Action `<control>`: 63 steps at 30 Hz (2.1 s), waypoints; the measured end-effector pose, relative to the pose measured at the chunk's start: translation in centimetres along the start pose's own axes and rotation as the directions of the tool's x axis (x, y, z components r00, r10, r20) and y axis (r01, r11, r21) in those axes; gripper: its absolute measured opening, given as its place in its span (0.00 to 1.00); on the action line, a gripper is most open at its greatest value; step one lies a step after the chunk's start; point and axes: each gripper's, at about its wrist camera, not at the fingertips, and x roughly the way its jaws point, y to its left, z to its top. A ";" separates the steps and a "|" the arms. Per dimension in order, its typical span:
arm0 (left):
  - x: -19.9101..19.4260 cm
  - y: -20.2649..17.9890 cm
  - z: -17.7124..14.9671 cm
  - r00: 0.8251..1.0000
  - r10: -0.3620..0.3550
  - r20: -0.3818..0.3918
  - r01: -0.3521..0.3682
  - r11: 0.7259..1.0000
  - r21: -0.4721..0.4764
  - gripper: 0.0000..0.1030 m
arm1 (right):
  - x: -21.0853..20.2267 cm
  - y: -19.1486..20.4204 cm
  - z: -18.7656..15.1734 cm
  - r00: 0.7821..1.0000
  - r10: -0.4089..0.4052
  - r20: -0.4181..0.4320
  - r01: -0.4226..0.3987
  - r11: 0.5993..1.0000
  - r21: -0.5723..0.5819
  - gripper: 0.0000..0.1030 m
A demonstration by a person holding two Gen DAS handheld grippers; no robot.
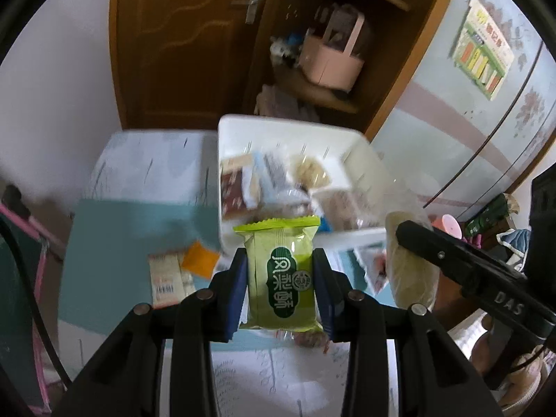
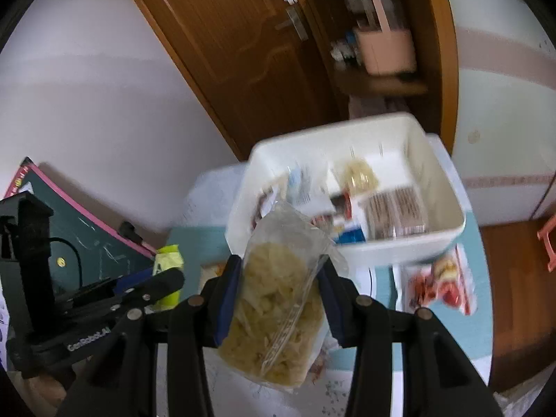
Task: Organize snacks
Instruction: 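Lift both held snacks over the white tray and release them inside, then withdraw both tools from the tray toward the remaining snacks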
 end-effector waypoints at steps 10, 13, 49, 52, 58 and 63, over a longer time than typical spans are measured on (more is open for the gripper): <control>-0.1 -2.7 6.0 0.996 0.021 0.084 -0.026 0.997 0.069 0.34 | -4.0 2.1 5.9 0.986 0.002 0.166 0.011 0.997 -0.078 0.43; 0.3 -3.1 7.5 0.995 0.030 0.099 -0.038 0.996 0.083 0.34 | -4.0 2.2 7.4 0.981 -0.014 0.192 0.029 0.997 -0.078 0.43; 7.8 -3.3 11.5 0.989 0.135 0.053 -0.139 0.986 0.093 0.87 | 2.6 -1.8 12.1 0.978 -0.181 0.106 0.180 0.984 0.019 0.54; 7.3 -3.6 10.9 0.990 0.113 0.079 -0.121 0.988 0.094 0.87 | 2.3 -1.7 11.6 0.977 -0.184 0.107 0.183 0.983 0.014 0.54; 6.3 -4.3 9.2 0.992 0.096 0.077 -0.105 0.987 0.123 0.87 | 1.4 -1.6 9.9 0.981 -0.172 0.095 0.171 0.985 0.018 0.54; 4.6 -4.6 8.0 0.992 0.088 0.092 -0.098 0.989 0.112 0.87 | 0.2 -1.4 8.5 0.981 -0.166 0.097 0.164 0.986 0.024 0.54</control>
